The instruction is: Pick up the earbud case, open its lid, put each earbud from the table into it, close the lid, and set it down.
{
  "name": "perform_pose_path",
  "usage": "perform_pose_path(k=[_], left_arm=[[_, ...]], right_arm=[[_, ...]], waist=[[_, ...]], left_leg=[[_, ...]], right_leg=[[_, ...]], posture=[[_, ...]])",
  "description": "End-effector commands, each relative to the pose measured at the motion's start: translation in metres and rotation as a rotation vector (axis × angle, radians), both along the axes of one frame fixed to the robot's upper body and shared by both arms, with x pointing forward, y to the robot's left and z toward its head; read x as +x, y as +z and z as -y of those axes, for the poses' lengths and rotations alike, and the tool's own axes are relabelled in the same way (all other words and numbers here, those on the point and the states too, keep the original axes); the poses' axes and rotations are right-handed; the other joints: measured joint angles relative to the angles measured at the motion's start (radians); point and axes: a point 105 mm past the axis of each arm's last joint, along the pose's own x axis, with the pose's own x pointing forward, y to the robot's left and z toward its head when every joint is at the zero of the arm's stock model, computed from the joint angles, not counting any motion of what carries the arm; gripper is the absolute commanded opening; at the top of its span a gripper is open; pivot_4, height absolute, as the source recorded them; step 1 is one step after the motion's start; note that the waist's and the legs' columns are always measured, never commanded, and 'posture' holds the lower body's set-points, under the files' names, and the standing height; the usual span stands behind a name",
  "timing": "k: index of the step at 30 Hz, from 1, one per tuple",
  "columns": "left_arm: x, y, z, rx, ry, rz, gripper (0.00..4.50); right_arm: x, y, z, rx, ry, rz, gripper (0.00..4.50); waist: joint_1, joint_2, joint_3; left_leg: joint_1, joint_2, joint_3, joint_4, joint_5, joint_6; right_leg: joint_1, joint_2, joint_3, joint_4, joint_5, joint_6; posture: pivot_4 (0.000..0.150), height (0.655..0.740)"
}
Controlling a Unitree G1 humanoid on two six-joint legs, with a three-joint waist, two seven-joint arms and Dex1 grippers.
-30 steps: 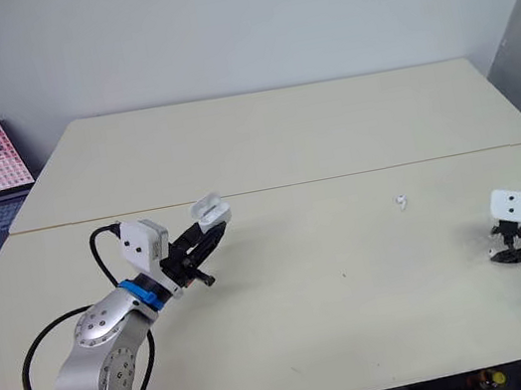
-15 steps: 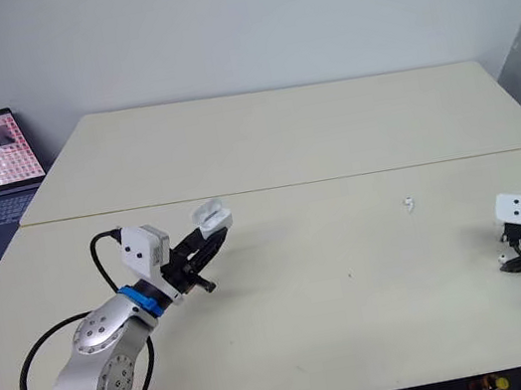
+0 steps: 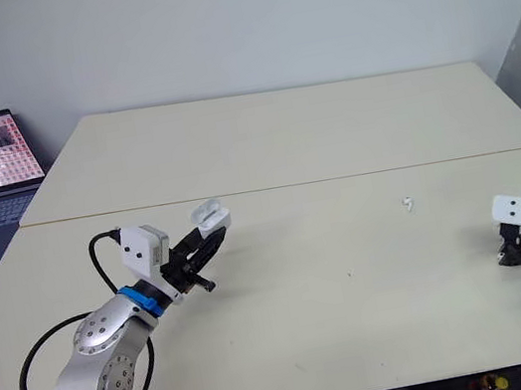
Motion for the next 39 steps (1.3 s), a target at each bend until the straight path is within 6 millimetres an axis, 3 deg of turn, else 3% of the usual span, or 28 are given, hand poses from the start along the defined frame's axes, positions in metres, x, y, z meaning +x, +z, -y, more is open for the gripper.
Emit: perform_pose_path(k=[1,4,6,10,12,15,19,25,35,39], left_arm=[[-0.001,0.015,0.002,0.001,-0.01,0.064,0.75],[-0.001,0.015,0.004,-0.001,-0.016,0.066,0.75],[0.0,0.016,0.009,-0.012,-0.033,0.071,0.75],[0.0,0.018,0.023,-0.045,-0.08,0.08,0.75],[0.002,0.018,0.03,-0.057,-0.101,0.079,0.75],[0.01,0.023,0.052,-0.098,-0.148,0.092,0.75],[0.021,0.033,0.07,-0.14,-0.175,0.119,0.75],[0.033,0.042,0.081,-0.162,-0.184,0.145,0.75],[0.037,0.044,0.081,-0.159,-0.197,0.156,0.75],[0.036,0.045,0.083,-0.161,-0.202,0.16,0.75]], right_arm=[[0.001,-0.008,-0.004,0.011,0.001,-0.006,0.38],[0.01,0.001,-0.024,0.102,0.064,0.03,0.38],[0.02,0.021,-0.058,0.238,0.197,0.091,0.38],[0.057,0.092,-0.143,0.668,0.207,0.34,0.38],[0.061,0.116,-0.174,0.804,0.226,0.398,0.38],[0.059,0.158,-0.237,1.056,0.263,0.556,0.38],[0.056,0.178,-0.28,1.241,0.205,0.685,0.38],[0.056,0.172,-0.306,1.35,0.078,0.702,0.38],[0.055,0.139,-0.318,1.302,-0.011,0.616,0.38],[0.059,0.134,-0.322,1.307,-0.043,0.592,0.38]], waist=[[0.0,-0.001,-0.001],[-0.004,-0.003,-0.001],[-0.015,-0.004,-0.001],[-0.037,-0.001,0.002],[-0.03,0.001,0.004],[-0.02,0.001,0.004],[0.004,0.001,0.003],[0.009,0.001,0.003],[0.0,0.001,0.003],[0.0,0.001,0.003]], left_leg=[[0.0,0.0,0.0,0.0,0.0,0.0],[0.001,0.0,0.0,0.0,0.0,0.0],[0.001,0.001,0.001,0.0,0.0,0.0],[0.003,0.001,0.001,-0.001,0.0,0.0],[0.002,0.001,-0.001,-0.001,0.0,0.0],[-0.001,0.002,-0.006,-0.002,0.0,0.0],[-0.01,0.001,-0.009,-0.002,0.0,0.0],[-0.016,-0.001,-0.006,-0.001,0.0,-0.001],[-0.015,0.0,-0.006,-0.001,0.0,0.0],[-0.015,0.0,-0.007,-0.001,0.0,0.0]], right_leg=[[0.0,0.0,0.0,0.0,0.0,0.0],[0.0,0.0,0.0,0.0,0.0,0.0],[0.0,0.0,0.0,0.0,0.0,0.0],[0.0,0.002,0.002,0.004,0.003,0.004],[-0.001,0.002,0.001,0.005,0.003,0.005],[-0.001,0.003,-0.004,0.004,0.003,0.004],[-0.008,0.002,-0.006,0.003,0.003,0.004],[-0.014,-0.001,-0.005,0.003,0.006,-0.001],[-0.014,0.001,-0.005,0.004,0.005,0.0],[-0.014,0.001,-0.005,0.004,0.005,0.0]], posture=[[0.15,0.74],[0.15,0.74],[0.15,0.74],[0.15,0.74],[0.15,0.74],[0.15,0.74],[0.15,0.74],[0.15,0.74],[0.15,0.74],[0.15,0.74]])
